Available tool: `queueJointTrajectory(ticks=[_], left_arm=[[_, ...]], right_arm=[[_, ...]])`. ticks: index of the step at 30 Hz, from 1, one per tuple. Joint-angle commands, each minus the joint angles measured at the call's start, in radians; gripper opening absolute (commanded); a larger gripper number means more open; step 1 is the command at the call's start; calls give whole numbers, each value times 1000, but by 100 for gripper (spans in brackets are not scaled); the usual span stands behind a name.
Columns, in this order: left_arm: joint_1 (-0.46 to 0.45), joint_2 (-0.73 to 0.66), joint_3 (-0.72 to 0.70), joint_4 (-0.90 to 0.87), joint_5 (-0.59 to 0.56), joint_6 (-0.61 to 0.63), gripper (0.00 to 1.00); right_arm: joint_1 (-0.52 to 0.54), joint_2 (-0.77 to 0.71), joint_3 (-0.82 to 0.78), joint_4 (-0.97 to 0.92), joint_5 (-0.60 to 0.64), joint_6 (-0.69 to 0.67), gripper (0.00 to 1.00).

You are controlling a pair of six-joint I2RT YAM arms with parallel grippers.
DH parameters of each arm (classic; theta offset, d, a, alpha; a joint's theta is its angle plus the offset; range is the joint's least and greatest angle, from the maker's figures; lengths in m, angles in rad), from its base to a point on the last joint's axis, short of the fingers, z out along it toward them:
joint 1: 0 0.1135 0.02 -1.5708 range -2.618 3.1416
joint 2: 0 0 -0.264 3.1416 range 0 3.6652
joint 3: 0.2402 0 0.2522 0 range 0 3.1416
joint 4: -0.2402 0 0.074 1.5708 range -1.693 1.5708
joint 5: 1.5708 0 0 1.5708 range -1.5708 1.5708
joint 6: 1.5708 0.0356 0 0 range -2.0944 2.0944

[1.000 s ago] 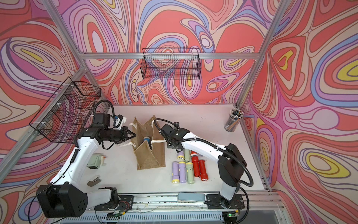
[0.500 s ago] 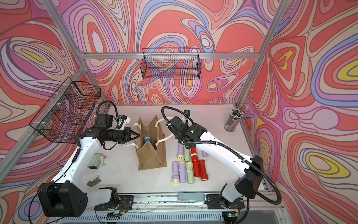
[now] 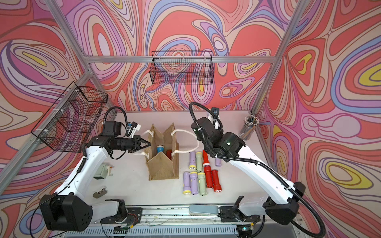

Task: Put the flashlights into the tote bags
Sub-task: Place the flashlight in the canvas bag.

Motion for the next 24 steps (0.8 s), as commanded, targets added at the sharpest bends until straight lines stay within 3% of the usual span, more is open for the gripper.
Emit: queueJointTrajectory(ticks=[1, 5, 12, 18, 24], left_arm=[[-6, 0, -7, 38, 44, -15, 5], [-6, 0, -16, 34, 23, -27, 5], [-6, 0, -19, 20, 5, -9, 5], [-5, -2, -14, 21, 18, -15, 6], [-3, 4, -21, 59, 78, -46, 6]], right_arm=[[0, 82, 56, 160, -159, -103, 19], [4, 209, 145, 238, -333, -145, 18], [16, 337, 148, 454, -605, -126, 18], [64, 473, 190, 521, -740, -160, 17], [101, 566, 231, 508, -788, -215, 16]])
